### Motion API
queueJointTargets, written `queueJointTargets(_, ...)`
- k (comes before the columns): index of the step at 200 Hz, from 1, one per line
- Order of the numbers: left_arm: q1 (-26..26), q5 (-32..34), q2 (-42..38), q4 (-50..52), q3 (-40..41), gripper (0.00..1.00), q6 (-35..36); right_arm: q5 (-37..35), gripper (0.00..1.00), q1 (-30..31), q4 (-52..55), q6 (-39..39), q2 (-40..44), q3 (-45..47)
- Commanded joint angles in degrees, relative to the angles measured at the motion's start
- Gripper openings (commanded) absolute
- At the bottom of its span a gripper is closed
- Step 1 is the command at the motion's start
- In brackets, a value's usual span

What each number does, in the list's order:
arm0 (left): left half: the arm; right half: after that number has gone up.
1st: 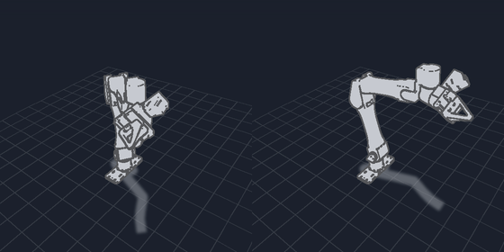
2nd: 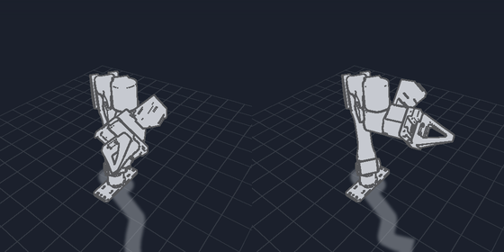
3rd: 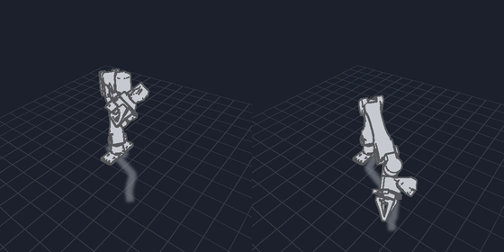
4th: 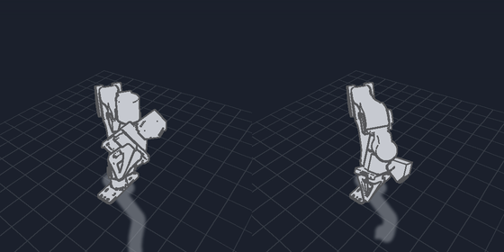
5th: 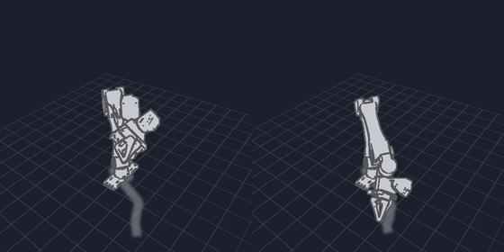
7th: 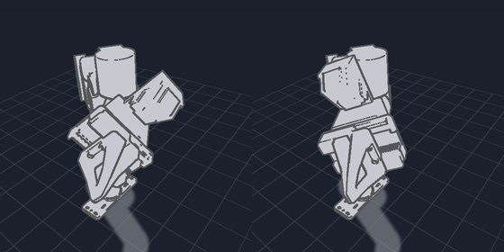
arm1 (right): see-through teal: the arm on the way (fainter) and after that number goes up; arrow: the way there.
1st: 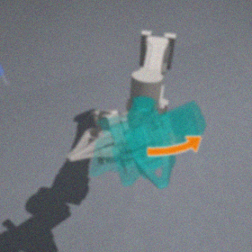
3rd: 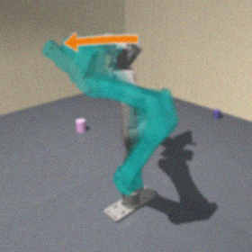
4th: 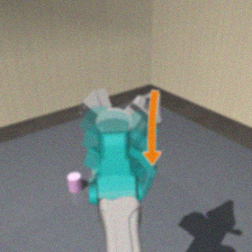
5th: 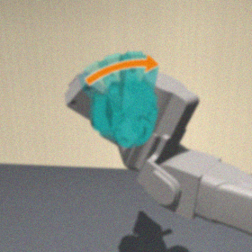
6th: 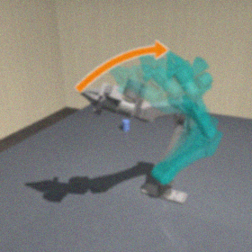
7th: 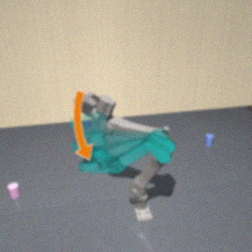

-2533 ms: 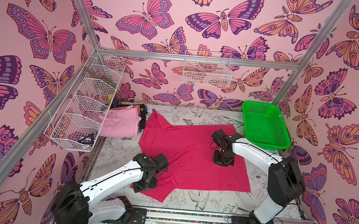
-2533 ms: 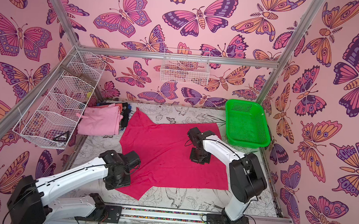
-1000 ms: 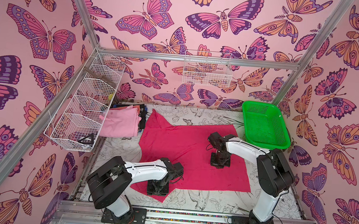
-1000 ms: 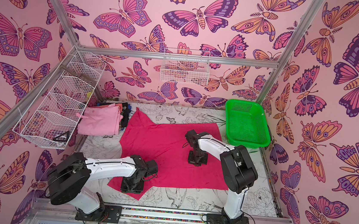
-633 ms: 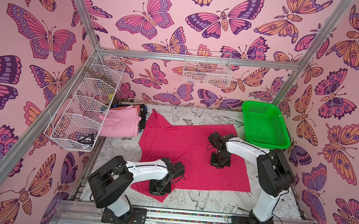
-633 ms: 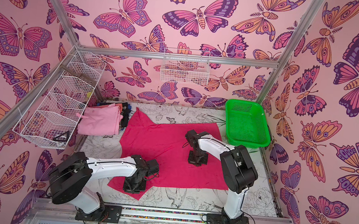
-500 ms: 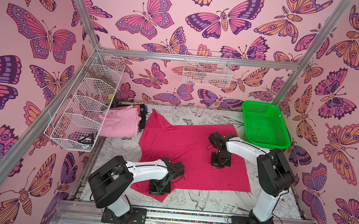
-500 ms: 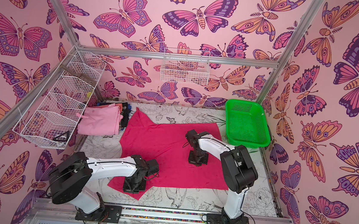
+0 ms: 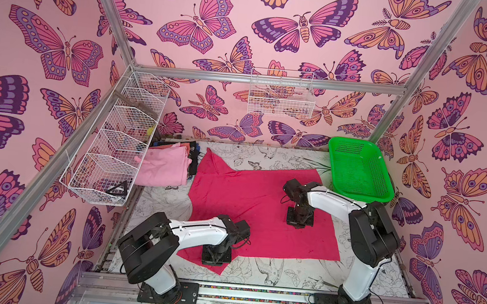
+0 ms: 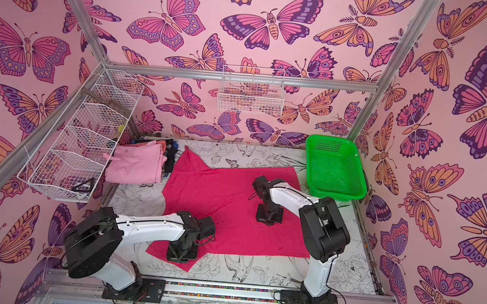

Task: Fold and stack t-shirts
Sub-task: Smooth out the T-shirt at the center of the board.

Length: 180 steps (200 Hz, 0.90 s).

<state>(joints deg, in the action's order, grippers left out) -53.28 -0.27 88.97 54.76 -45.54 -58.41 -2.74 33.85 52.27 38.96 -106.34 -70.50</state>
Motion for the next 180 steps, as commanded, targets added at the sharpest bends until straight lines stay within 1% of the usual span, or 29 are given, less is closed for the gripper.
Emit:
queueJointTargets(1, -2.26, -2.19, -2.05, 1.58, 0.74, 0.0, -2.36, -1.21, 0.0, -0.22, 1.47, 0.11, 0.36, -0.96)
queueJointTargets(49, -6.38, -6.14, -5.97, 4.27, 1.37, 0.0, -5.83, -1.65, 0.0, -0.36, 1.61, -0.04, 0.53, -1.31)
queueJointTargets(86, -7.71, -9.79, -6.7, 5.09, 0.91, 0.0, -6.91, -1.66, 0.0, -0.35, 1.66, -0.16, 0.54, -1.48)
queueJointTargets(111, -7.9, -11.72, -5.43, 5.09, -0.82, 0.0, -6.08, -1.82, 0.0, -0.52, 1.76, -0.33, 0.55, -1.44)
queueJointTargets(145, -8.23, -13.56, -1.66, 5.01, -4.95, 0.0, -3.82, -1.91, 0.0, -0.73, 1.75, -0.81, 1.05, -1.13)
queueJointTargets(180, -8.45, -15.14, 0.51, 4.92, -7.27, 0.0, -2.98, -2.18, 0.0, -1.54, 1.15, -1.35, 2.37, 0.63)
